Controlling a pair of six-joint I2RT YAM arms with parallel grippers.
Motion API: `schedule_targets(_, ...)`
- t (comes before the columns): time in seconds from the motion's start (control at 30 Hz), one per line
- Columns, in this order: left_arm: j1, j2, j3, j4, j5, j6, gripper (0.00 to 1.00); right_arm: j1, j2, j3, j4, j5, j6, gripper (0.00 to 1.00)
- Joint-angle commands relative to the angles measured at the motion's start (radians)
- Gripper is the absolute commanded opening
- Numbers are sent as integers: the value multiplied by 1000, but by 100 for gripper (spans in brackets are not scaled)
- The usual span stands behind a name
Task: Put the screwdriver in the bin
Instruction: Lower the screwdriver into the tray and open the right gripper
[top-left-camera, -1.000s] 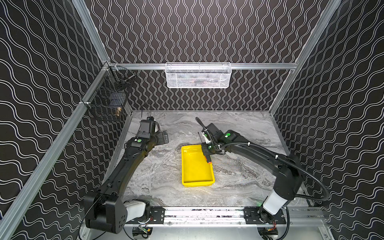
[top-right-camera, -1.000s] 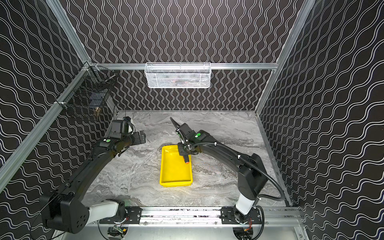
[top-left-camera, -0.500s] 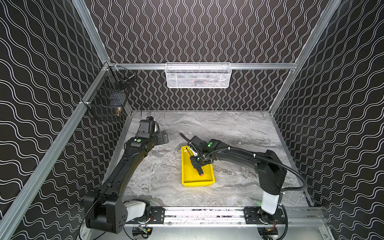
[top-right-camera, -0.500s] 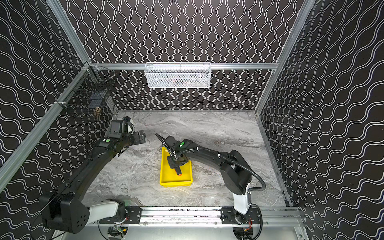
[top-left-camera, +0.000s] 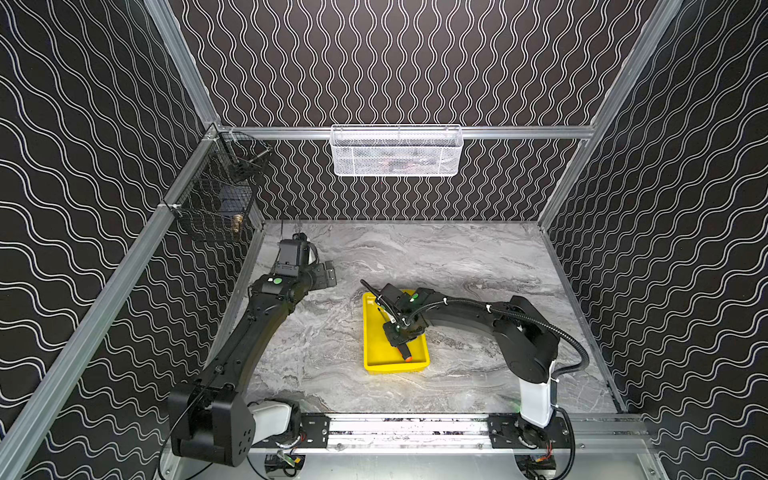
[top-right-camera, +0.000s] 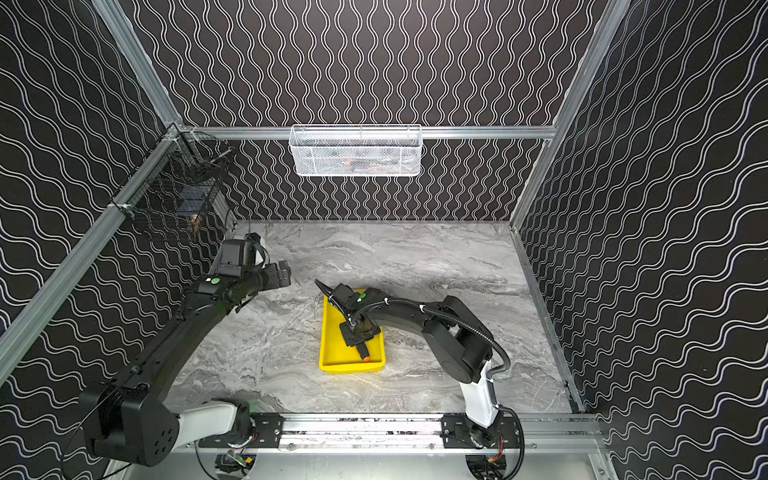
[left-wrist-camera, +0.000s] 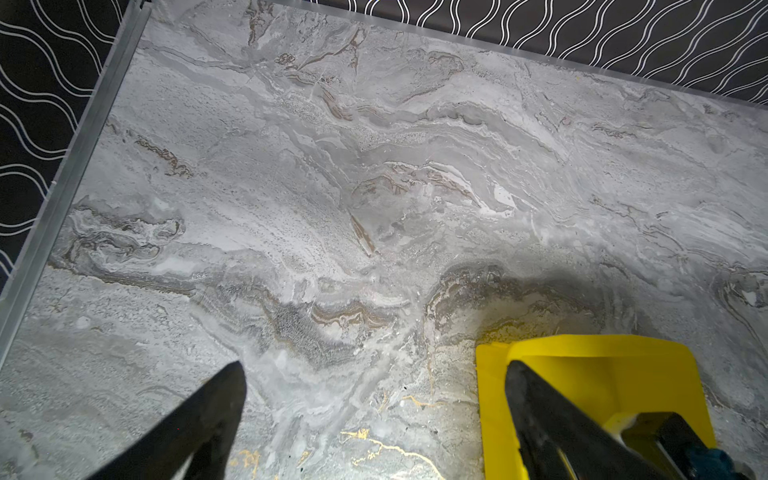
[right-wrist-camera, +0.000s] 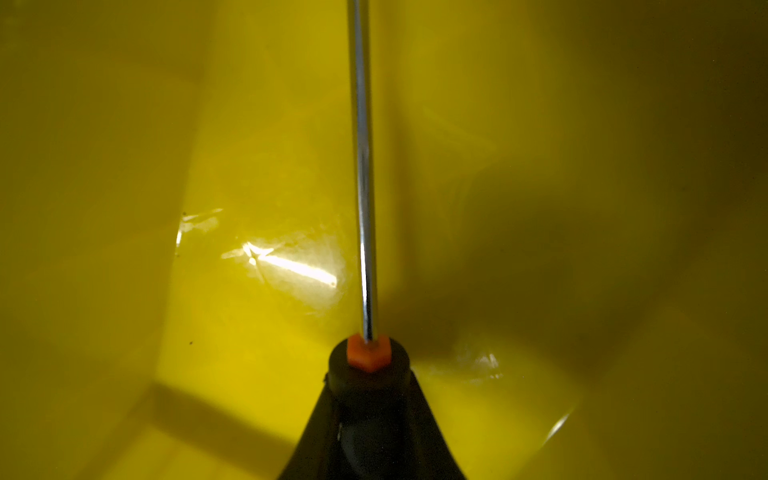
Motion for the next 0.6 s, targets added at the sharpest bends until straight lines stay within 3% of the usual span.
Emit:
schedule_targets(0.0,2,0,5,6,7,-9,99,1,12,3,24,7,0,14)
schedule_targets(0.27,2,1,3,8,12,-11,99,1,17,-9,35,15,10,22)
schedule_targets(0.57,7,-3,5,4,14,-12,99,0,-27,-25,65,6,15,41)
